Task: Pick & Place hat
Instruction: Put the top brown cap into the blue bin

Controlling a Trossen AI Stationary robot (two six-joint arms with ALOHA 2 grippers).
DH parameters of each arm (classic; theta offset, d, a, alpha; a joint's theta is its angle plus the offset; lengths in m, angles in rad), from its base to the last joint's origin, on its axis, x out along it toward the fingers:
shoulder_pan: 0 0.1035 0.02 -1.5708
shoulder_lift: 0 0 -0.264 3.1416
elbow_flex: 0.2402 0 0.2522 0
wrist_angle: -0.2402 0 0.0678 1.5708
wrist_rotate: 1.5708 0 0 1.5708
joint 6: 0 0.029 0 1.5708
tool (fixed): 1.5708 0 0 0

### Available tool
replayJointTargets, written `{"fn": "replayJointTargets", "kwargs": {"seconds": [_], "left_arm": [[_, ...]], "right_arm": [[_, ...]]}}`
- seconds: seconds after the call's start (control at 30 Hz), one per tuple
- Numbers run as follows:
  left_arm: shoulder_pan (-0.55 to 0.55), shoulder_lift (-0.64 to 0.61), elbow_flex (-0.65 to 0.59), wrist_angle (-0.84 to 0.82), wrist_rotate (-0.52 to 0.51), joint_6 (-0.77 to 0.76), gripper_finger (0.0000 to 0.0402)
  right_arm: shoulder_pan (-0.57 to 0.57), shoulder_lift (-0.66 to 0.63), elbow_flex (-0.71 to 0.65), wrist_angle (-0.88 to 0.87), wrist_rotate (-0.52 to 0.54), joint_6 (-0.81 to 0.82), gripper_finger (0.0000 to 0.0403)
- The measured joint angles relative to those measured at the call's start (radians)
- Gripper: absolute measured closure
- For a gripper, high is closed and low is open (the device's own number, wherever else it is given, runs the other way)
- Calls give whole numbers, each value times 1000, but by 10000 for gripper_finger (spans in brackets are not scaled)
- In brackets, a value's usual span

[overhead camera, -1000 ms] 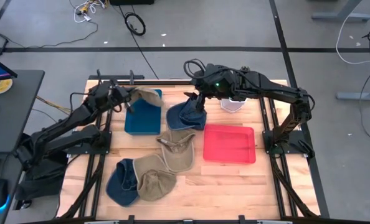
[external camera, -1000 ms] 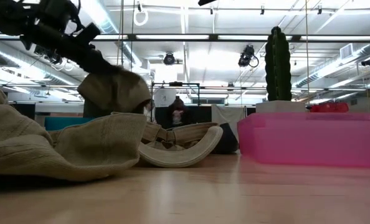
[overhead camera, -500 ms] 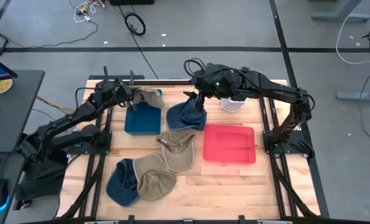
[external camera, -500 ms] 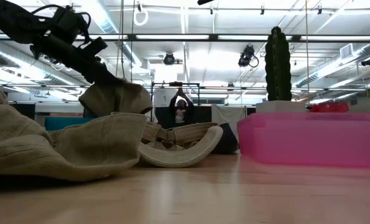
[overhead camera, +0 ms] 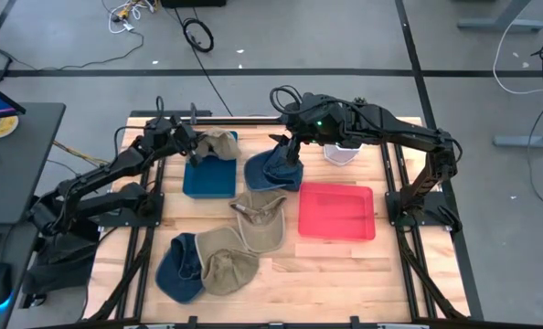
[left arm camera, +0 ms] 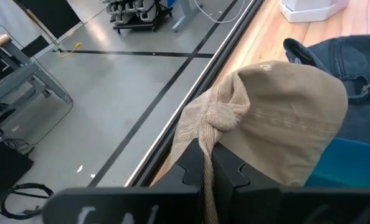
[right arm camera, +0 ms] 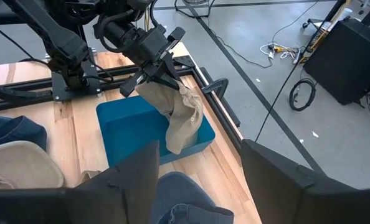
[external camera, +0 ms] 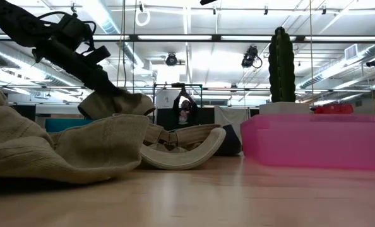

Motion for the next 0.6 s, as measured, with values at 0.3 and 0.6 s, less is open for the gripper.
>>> {"fn": "replayJointTargets", "kwargs": {"seconds": [0.3,0.6], "left_arm": [[0,0,0,-27,-3,154,396],[0,-33,0,-44,-3,194,396]], "right_arm": [[0,0,0,-1,0,-4,175],[0,0,0,-1,0,-6,175]]}}
